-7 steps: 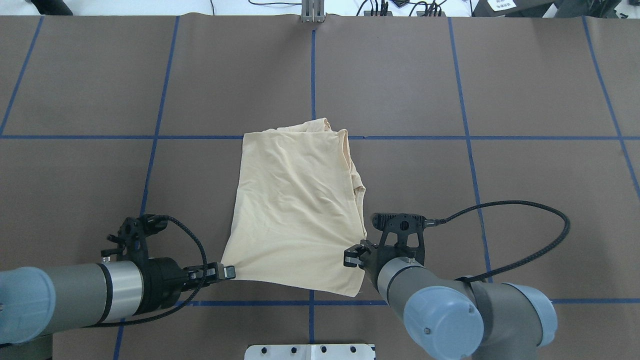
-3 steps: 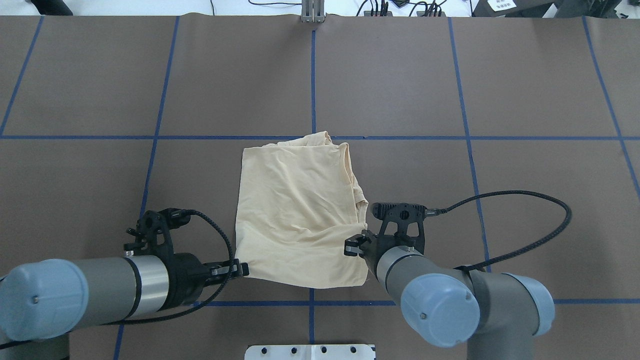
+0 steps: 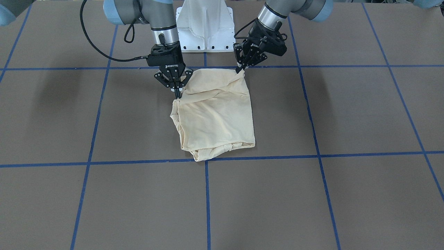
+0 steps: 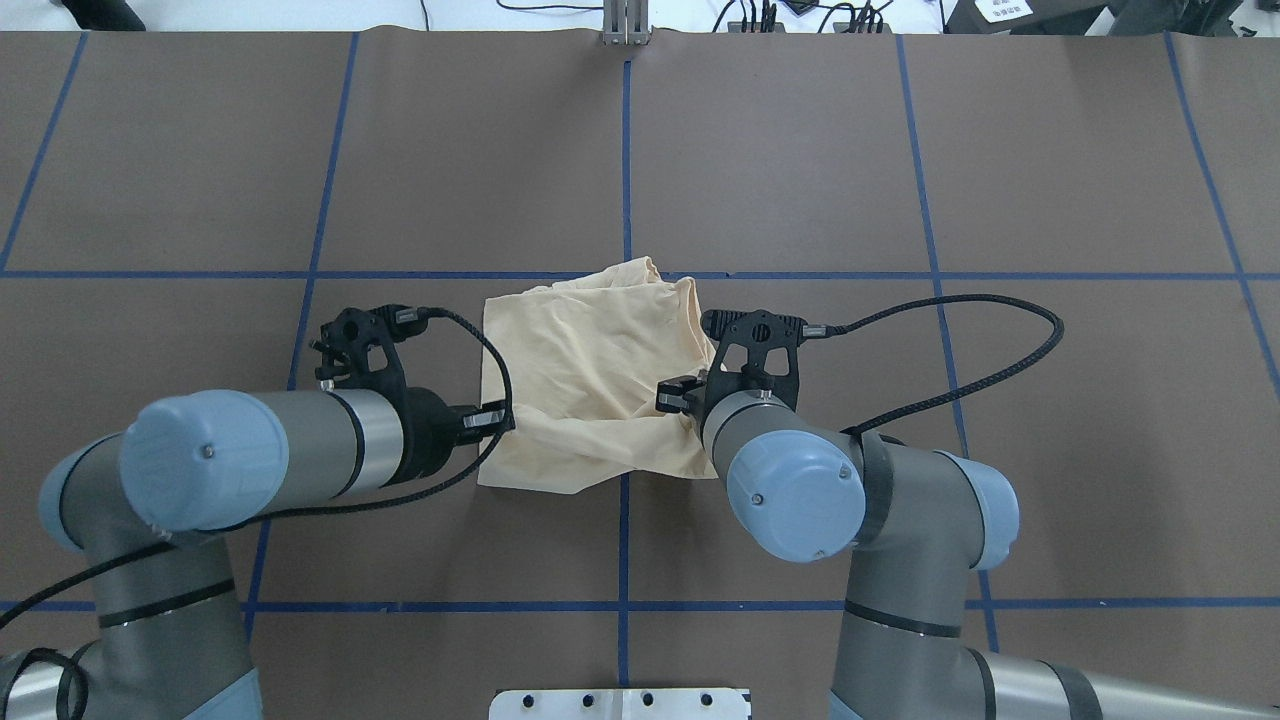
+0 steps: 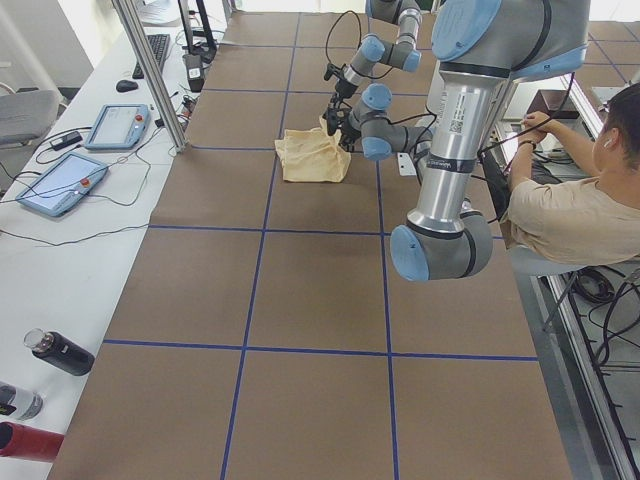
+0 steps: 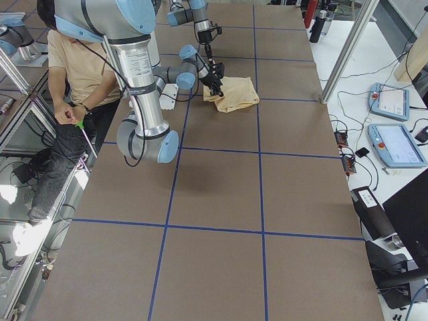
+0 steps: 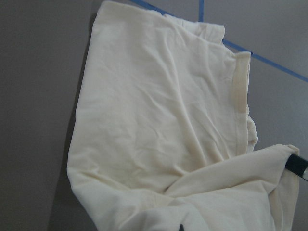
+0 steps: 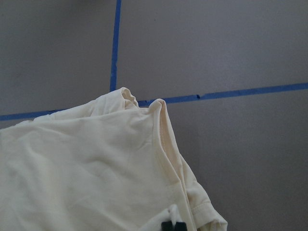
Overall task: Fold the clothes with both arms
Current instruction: 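Lift the near edge with both grippers and fold it toward the far edge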
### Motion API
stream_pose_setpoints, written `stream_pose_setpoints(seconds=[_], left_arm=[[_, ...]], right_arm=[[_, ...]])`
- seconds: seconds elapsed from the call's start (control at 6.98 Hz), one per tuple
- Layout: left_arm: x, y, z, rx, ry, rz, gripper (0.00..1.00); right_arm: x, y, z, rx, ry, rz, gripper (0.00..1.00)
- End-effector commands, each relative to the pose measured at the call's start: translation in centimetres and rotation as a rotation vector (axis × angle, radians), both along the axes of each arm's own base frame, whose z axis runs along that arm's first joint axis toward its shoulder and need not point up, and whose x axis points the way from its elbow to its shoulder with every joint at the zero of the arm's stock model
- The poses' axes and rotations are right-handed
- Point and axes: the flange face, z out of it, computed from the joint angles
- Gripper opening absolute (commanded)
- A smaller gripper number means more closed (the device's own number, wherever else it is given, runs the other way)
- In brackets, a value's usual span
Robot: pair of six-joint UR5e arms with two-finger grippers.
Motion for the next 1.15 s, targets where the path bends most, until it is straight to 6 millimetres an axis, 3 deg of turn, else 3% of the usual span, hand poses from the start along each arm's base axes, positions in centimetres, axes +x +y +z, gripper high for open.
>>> stream_pose_setpoints(seconds=[0.0,0.14,0.29,0.57,0.72,0.86,1.0], left_arm=[[-1.5,-7.0,0.6,0.050,-0.102,-0.070,0.00],[-1.1,-10.3,0.9,0.069,-0.143,-0.095,0.00],[0.7,-13.1,1.9,0.050,-0.179,-0.113,0.00],[3.9,-15.8,4.2,0.016,-0.243,-0.117,0.00],[4.3,-16.9,5.7,0.016,-0.250,-0.125,0.95],[4.0,-17.4,5.9,0.027,-0.246,-0.126,1.00],[1.4,-19.0,5.0,0.100,-0.255,-0.078,1.00]], right_arm=[[-2.2,-4.4,0.5,-0.005,0.058,0.041,0.00],[-3.7,-5.9,0.6,-0.010,0.085,0.050,0.00],[-4.5,-6.8,1.1,-0.016,0.104,0.057,0.00],[-4.9,-7.2,1.7,-0.015,0.128,0.051,0.02],[-4.8,-7.7,1.7,-0.014,0.127,0.059,0.99],[-4.0,-9.0,0.2,-0.029,0.094,0.050,1.00],[-2.6,-10.7,-2.3,-0.067,0.039,-0.039,1.00]])
